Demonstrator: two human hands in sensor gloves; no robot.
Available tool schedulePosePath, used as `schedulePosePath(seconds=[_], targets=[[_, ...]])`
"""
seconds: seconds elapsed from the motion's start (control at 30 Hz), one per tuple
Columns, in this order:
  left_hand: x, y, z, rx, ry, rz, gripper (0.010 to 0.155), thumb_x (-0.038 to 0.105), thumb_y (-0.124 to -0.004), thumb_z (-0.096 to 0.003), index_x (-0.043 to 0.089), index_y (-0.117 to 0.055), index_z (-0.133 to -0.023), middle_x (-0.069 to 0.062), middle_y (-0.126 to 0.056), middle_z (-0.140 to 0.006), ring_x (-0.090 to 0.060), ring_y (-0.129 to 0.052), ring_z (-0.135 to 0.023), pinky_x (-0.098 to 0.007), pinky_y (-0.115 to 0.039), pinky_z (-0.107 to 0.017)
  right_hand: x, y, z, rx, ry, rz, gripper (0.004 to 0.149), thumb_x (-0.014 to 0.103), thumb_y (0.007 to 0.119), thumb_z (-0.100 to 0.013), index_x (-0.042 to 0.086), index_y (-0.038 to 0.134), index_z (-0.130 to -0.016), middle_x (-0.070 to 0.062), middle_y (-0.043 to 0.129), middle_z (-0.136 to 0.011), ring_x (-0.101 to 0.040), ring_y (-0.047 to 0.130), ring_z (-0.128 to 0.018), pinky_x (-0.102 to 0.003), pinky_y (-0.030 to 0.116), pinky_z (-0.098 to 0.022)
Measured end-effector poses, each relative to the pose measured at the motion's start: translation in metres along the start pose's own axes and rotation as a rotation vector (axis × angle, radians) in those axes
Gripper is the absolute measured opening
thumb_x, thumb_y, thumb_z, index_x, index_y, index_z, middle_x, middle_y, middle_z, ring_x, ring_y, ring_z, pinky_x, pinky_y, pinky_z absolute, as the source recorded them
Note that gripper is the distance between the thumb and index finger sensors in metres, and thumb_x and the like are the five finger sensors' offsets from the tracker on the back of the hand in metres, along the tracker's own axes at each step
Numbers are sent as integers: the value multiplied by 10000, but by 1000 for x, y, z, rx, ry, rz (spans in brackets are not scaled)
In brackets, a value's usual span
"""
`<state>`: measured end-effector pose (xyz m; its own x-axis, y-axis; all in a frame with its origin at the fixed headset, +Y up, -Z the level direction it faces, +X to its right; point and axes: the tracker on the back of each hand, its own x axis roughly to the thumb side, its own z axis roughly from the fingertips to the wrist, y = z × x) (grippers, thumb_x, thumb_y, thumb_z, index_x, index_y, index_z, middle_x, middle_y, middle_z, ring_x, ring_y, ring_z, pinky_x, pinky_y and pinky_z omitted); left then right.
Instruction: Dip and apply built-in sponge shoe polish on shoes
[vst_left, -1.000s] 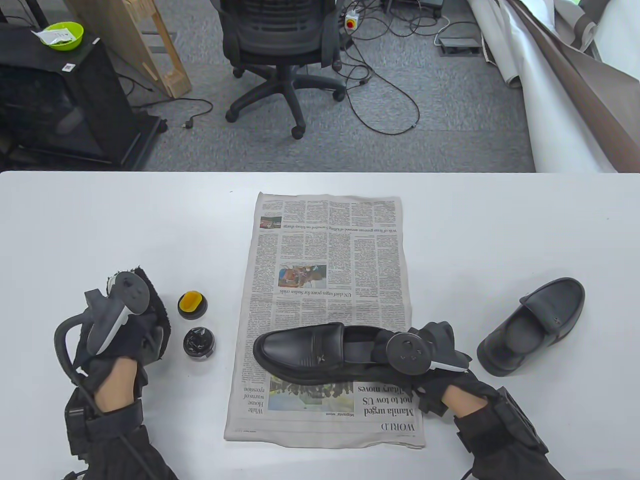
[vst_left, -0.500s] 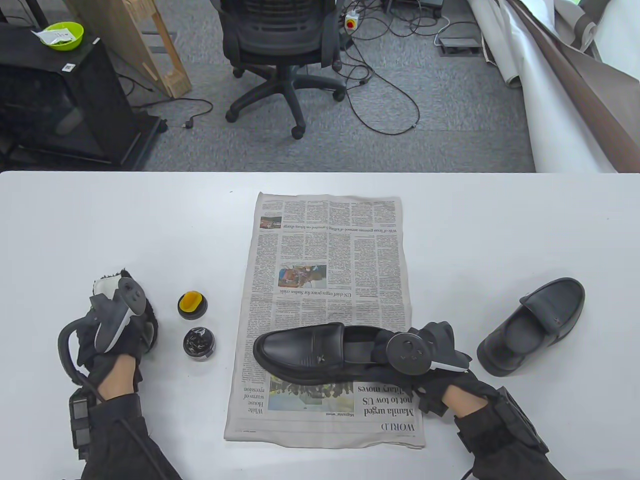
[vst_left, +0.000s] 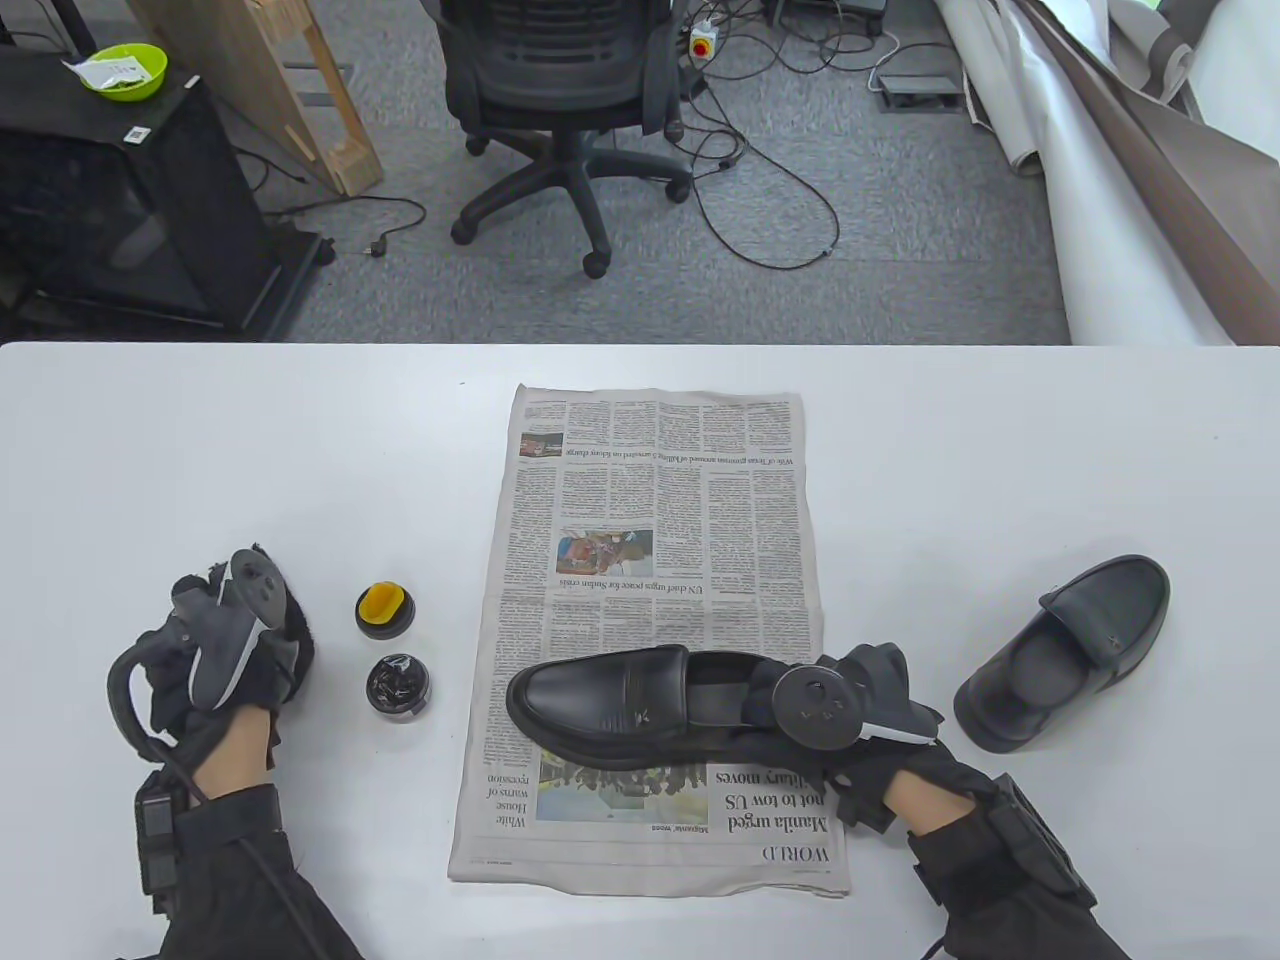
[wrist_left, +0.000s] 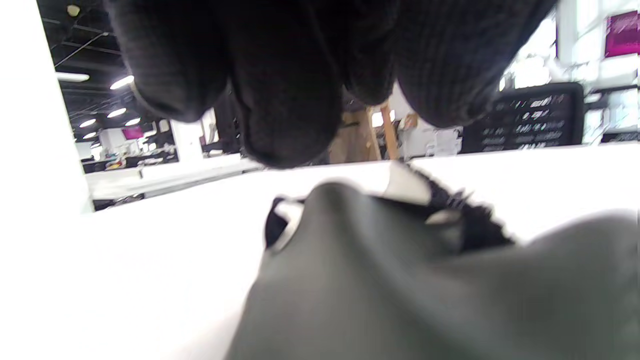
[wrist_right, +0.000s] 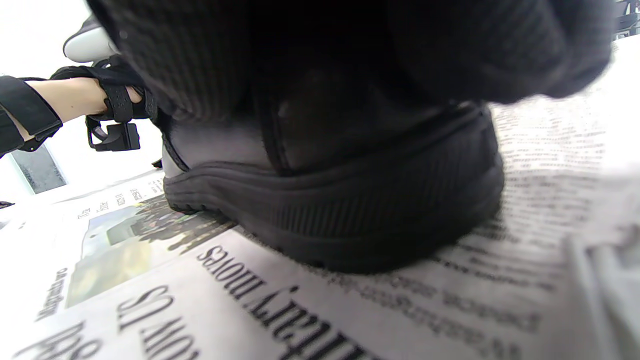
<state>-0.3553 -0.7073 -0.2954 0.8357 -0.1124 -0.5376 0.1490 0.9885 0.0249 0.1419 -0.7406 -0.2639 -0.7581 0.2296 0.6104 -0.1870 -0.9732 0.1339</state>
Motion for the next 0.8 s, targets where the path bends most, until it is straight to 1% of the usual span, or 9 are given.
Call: schedulePosePath(seconds=[0.03, 0.1, 0.17, 0.23, 0.37, 0.47, 0.57, 0.67, 0.8], targets=[[3, 2, 2, 11, -28, 21, 541, 471, -858, -429, 316, -737, -933, -21, -820, -969, -85, -1025, -467, -405, -861, -541, 0, 0, 0, 0, 0, 0, 399, 556, 824, -331, 265, 927, -585, 3, 847, -722, -207, 935, -267, -441, 845, -434], [20, 4, 9, 55, -154, 61, 491, 496, -753, -452, 320, -768, -910, -9, -875, -917, -67, -1033, -415, -386, -881, -512, 0, 0, 0, 0, 0, 0, 399, 555, 824, -331, 264, 927, -585, 3, 847, -723, -208, 935, -267, -440, 846, -434], [34, 5, 13, 73, -224, 45, 517, 519, -700, -451, 308, -760, -919, -21, -886, -907, -71, -1035, -390, -388, -886, -495, 0, 0, 0, -1, 1, 1, 398, 555, 824, -332, 265, 927, -584, 3, 848, -722, -207, 935, -267, -441, 845, -434], [52, 7, 18, 43, -309, 28, 608, 595, -687, -408, 297, -742, -935, -27, -893, -901, -66, -1034, -375, -384, -892, -486, 0, 0, 0, -1, 1, 1, 399, 555, 824, -331, 265, 927, -585, 3, 848, -722, -207, 934, -268, -441, 845, -433], [72, 7, 21, 5, -361, 41, 678, 618, -736, -375, 268, -723, -955, -40, -918, -876, -64, -1034, -338, -384, -902, -466, 0, 0, 0, -1, 0, 1, 398, 556, 823, -332, 265, 927, -584, 3, 848, -721, -207, 934, -267, -441, 846, -433], [86, 1, 18, -56, -383, -34, 678, 614, -764, -372, 270, -724, -955, -34, -933, -861, -62, -1035, -327, -383, -906, -459, 0, 0, 0, -1, -1, -1, 399, 556, 823, -332, 265, 927, -585, 3, 848, -722, -207, 934, -267, -440, 846, -434], [96, -8, 16, -93, -397, -83, 629, 585, -816, -375, 286, -748, -924, -12, -953, -829, -50, -1038, -313, -375, -914, -454, 0, 0, 0, -1, -1, -2, 398, 555, 824, -332, 265, 927, -584, 3, 847, -722, -207, 934, -267, -440, 846, -433], [99, -7, 15, -90, -387, -72, 528, 496, -866, -403, 283, -794, -880, -1, -990, -770, -46, -1044, -280, -372, -926, -434, 0, 0, 0, -1, -2, -3, 398, 556, 823, -332, 265, 927, -584, 3, 847, -722, -206, 934, -266, -440, 845, -433], [97, -9, 13, -108, -374, -59, 508, 458, -891, -406, 282, -802, -874, -4, -997, -772, -35, -1057, -289, -368, -935, -435, 0, 0, 0, -1, -1, -4, 399, 555, 824, -332, 263, 927, -584, 3, 847, -722, -208, 933, -267, -441, 845, -434]])
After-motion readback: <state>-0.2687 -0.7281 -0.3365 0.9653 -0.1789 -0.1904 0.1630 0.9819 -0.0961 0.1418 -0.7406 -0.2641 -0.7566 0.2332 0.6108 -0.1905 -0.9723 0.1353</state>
